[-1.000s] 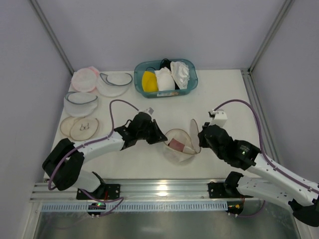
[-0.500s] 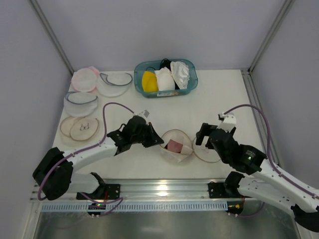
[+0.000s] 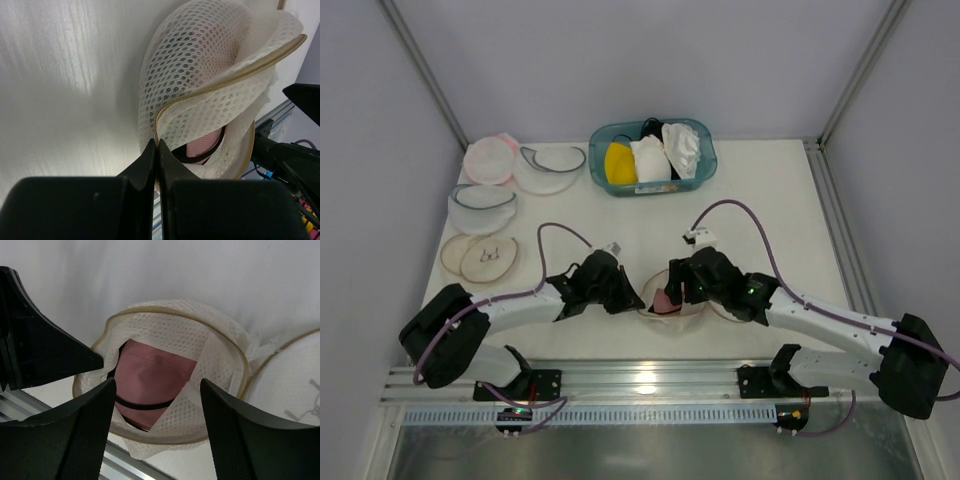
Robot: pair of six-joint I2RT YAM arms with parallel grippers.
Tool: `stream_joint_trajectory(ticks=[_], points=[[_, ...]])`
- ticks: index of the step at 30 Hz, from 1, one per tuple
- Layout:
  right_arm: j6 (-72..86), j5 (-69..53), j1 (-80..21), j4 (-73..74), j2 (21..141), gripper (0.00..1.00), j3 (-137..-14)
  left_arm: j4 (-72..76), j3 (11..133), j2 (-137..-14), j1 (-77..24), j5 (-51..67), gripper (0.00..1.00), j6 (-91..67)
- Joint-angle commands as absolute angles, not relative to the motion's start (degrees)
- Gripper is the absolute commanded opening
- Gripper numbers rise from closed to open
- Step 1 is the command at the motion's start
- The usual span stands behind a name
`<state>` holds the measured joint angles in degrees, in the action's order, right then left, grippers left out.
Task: Unzip the laundry bag and remove the bra
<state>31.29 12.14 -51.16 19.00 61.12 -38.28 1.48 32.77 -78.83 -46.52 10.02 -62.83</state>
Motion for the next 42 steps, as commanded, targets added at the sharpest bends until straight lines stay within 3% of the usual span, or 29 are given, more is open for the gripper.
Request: stream_joint_trajectory(ticks=[1,10,19,26,29,32,42], points=[[30.2,6.6,-51.3,12.0,64.0,0.69,-37.4,6.9,32.3,-80.2,-47.5,9.8,0.00,-63.8],[29.4,7.0,-52.6,11.0,72.8,0.57,-36.7,9.1,32.1,-81.2,-48.2,9.8,0.00,-64.6],[30.2,13.8,-54.0,13.8,79.7,0.56,-37.8,8.3,31.9,-79.1,-48.2,9.5,0.00,-64.6],[30.4,13.3,-54.5,12.7,83.2,0.14,-38.4,7.9,31.3,-78.1,-48.2,9.3,0.00,-64.9],[30.1,12.0,-55.1,12.6,79.6,0.04,-38.1,7.6,31.3,-77.7,-48.2,9.1,0.00,-65.0],[29.4,9.8,-55.4,12.7,76.0,0.04,-38.0,7.6,31.5,-78.0,-48.2,9.0,0.00,-64.9],[28.0,-22.0,-55.4,6.2,58.7,0.04,-35.7,7.2,32.0,-78.5,-48.2,8.3,0.00,-65.0]])
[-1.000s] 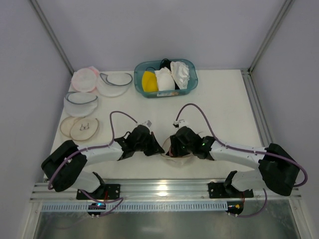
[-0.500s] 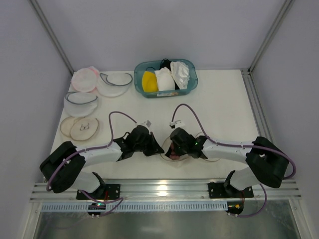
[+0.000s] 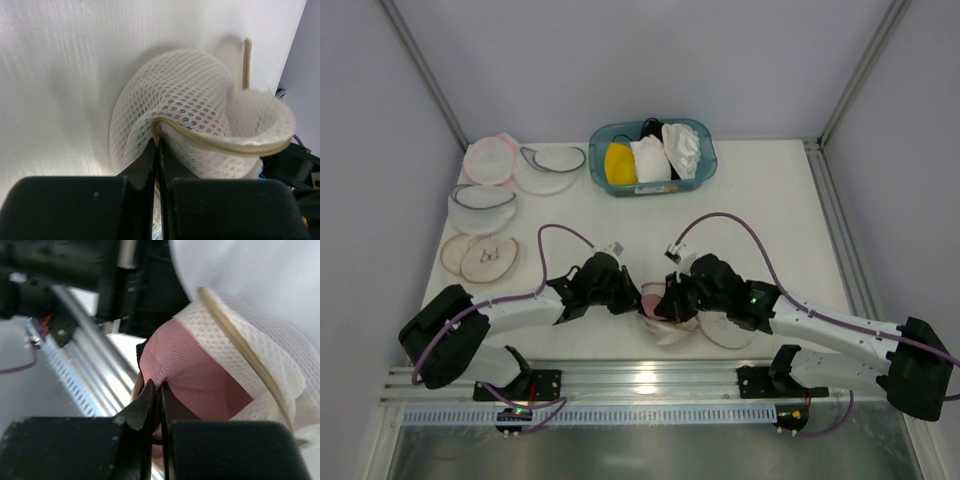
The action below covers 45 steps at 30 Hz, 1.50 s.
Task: Unzip the laundry bag and remove the bra
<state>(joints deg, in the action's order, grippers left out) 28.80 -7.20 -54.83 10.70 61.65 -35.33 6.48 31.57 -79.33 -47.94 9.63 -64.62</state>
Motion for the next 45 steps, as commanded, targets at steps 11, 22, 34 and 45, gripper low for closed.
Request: stream_joint_trajectory(ticks=[11,22,34,45], points=[[33.8,-6.9,-55.3,-5.1,50.6,0.04,-31.4,6.5,32.3,-78.2,-48.2,8.2,0.00,-65.1],[35.6,45.2,-55.3,13.9,42.4,0.04,-38.1,4.7,31.6,-75.5,-48.2,7.4,0.00,-64.9],[29.4,37.6,-54.7,-2.4,55.7,0.04,-38.7,3.3,31.9,-74.4,-48.3,7.5,0.00,-64.5],[22.8,24.5,-46.1,-4.1,59.0,0.04,-54.1,1.5,31.1,-71.2,-48.2,7.0,0.00,-64.4]])
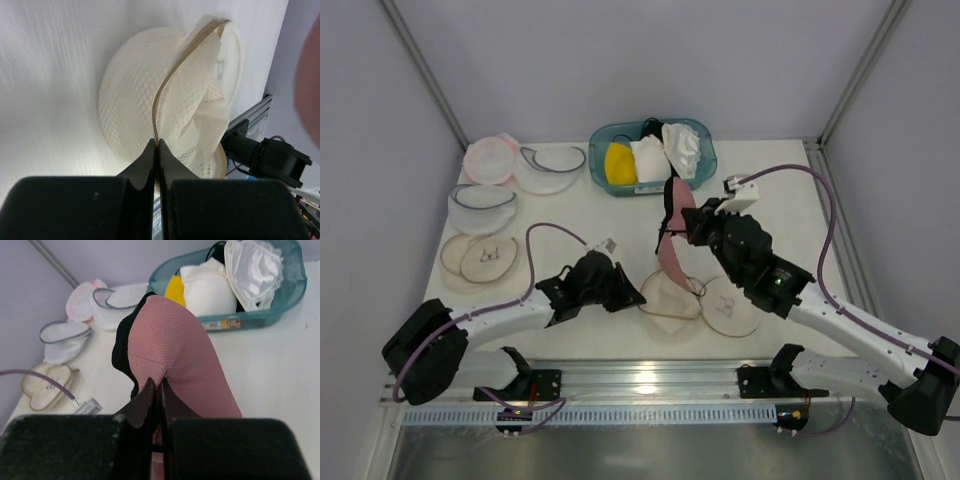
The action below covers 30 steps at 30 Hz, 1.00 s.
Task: Unzip the laundry bag and remove the bra
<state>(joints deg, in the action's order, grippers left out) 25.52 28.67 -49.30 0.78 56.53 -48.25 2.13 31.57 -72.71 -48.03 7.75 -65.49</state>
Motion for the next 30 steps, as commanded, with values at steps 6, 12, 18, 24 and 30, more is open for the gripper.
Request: stream_joint_trajectory(ticks=[6,12,18,24,30], points=[[25.1,9.0,-34.3,-3.9,66.3,0.04,-65.9,0.9,30.7,-70.5,-48.2,7.0,0.00,-64.2],[22.8,8.4,-29.2,-1.2,79.5,0.04,-79.4,0.7,30.9,-70.0,-48.2,7.6,0.00,-64.2],[21.1,9.0,-25.0,-0.4,96.0,0.04,-94.9,0.4,30.6,-69.2,-48.2,8.3,0.00,-64.3],[19.2,10.1,-21.8,4.1,112.7,0.04,-114.6,-1.8,30.5,-66.2,-48.2,7.8,0.00,-64.2],[18.9,13.1,-19.3,3.3,123.0,0.04,-122.8,-3.9,30.0,-63.0,-48.3,7.5,0.00,-64.4]])
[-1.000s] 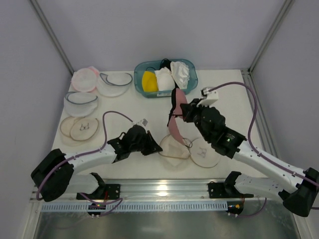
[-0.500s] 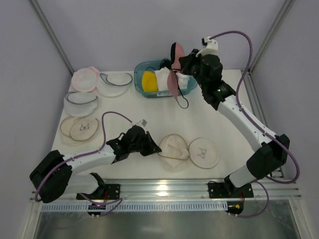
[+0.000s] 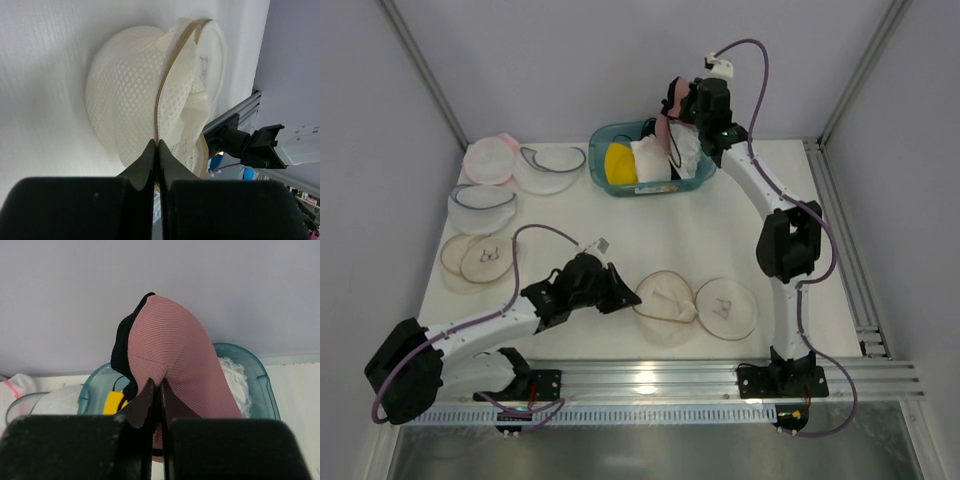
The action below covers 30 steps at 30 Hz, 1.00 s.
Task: Unzip the laundry bag and remove the bra
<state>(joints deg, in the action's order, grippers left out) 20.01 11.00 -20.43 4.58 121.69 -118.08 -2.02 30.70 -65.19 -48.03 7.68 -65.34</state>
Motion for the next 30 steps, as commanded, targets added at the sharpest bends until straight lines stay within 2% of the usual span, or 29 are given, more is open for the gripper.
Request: stream_joint_trajectory(ticks=[1,7,11,12,15,17,18,20,22,26,30], points=[[19.0,13.1,-18.8,2.9,125.2,0.04,-124.0,-4.1,29.6,-62.6,-48.2,6.9,0.00,-64.6],[18.4,5.9,-17.5,6.5,134.5,0.04,-134.5,-6.6,28.4,-58.5,-48.2,4.7,0.00,-65.2],[20.0,-12.6,-17.2,6.2,139.2,0.04,-135.4,-7.3,27.8,-56.7,-48.1,3.9,0.00,-65.9],[21.0,-14.6,-17.1,5.6,139.5,0.07,-134.3,-7.3,27.7,-56.2,-48.1,3.8,0.00,-66.1],[21.3,-19.5,-17.2,4.7,140.4,0.29,-133.1,-8.2,27.8,-54.8,-48.1,3.1,0.00,-66.1],[21.0,-21.2,-17.1,4.7,140.4,0.39,-132.3,-9.0,27.8,-54.1,-48.1,2.7,0.00,-65.8],[20.8,-21.5,-17.1,4.5,139.4,0.55,-130.5,-9.1,27.7,-53.8,-48.1,2.6,0.00,-65.7],[20.7,-21.5,-17.1,2.3,137.0,0.71,-127.2,-9.5,27.7,-53.3,-48.1,2.4,0.00,-65.8],[20.6,-20.3,-17.2,0.4,131.5,0.96,-119.6,-9.4,27.5,-52.7,-48.1,2.2,0.00,-65.8],[19.4,-14.6,-17.2,-5.4,119.7,0.99,-106.5,-10.3,27.5,-51.1,-48.1,1.8,0.00,-65.7],[17.9,-5.3,-17.9,-4.2,106.1,0.99,-90.8,-11.2,27.2,-49.7,-48.1,1.0,0.00,-65.4]])
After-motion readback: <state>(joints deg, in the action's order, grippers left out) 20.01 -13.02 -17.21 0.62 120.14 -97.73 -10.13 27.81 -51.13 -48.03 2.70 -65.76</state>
